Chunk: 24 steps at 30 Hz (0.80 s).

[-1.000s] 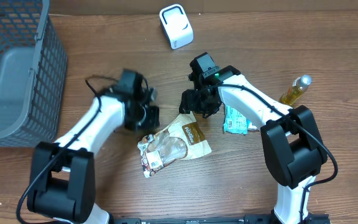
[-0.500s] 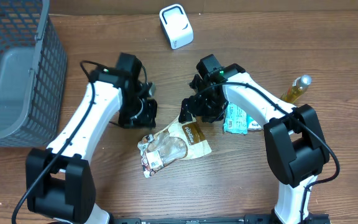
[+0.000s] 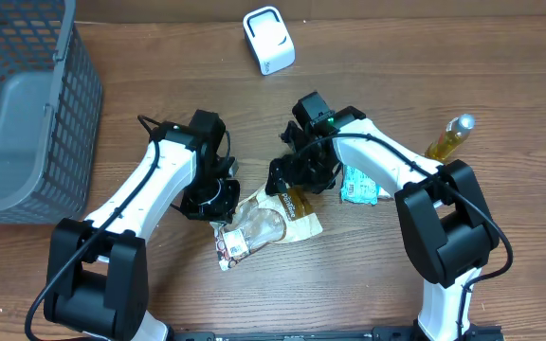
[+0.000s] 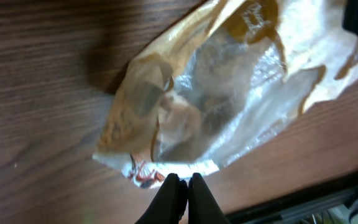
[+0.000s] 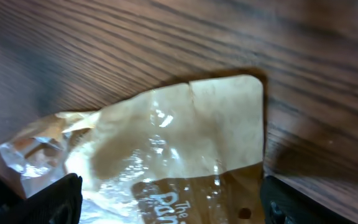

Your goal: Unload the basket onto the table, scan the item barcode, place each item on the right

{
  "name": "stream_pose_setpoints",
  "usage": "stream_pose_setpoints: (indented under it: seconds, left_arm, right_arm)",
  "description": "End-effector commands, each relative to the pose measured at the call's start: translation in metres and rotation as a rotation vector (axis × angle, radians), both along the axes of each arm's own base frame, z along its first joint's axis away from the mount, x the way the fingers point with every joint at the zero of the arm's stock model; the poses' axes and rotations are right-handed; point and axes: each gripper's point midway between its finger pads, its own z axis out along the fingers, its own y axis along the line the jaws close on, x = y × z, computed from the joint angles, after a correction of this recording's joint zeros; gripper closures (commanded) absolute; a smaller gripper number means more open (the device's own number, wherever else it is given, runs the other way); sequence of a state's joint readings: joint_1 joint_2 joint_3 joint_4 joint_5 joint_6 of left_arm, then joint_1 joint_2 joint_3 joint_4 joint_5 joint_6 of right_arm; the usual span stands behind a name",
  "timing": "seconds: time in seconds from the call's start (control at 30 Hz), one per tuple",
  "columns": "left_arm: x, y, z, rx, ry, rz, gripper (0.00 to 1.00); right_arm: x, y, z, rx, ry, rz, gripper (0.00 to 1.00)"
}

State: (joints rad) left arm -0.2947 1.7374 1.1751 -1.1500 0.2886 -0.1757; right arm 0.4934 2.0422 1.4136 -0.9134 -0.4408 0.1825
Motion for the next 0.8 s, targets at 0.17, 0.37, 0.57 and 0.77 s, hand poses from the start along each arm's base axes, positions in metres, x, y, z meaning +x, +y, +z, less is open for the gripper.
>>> stream_pose_setpoints:
  seconds: [0.17,0.37,0.57,0.77]
  left_arm:
    - [-0.016,0.007,-0.024,0.019,0.034,-0.012,0.95]
    - [-0.015,0.006,-0.031,0.012,0.015,-0.012,0.95]
    - [0.003,0.011,-0.036,0.063,-0.053,0.04,0.95]
    - [0.008,0.013,-0.04,0.075,-0.08,0.042,0.94]
  right_arm:
    - [-0.002,0.001,-0.001,0.005,0.001,0.011,0.09]
    - [-0.005,0.0,-0.001,-0.001,0.013,0.011,0.08]
    - [-0.019,0.001,-0.016,-0.012,0.048,-0.013,0.01]
    - [-0.03,0.006,-0.029,-0.003,0.078,-0.056,0.01]
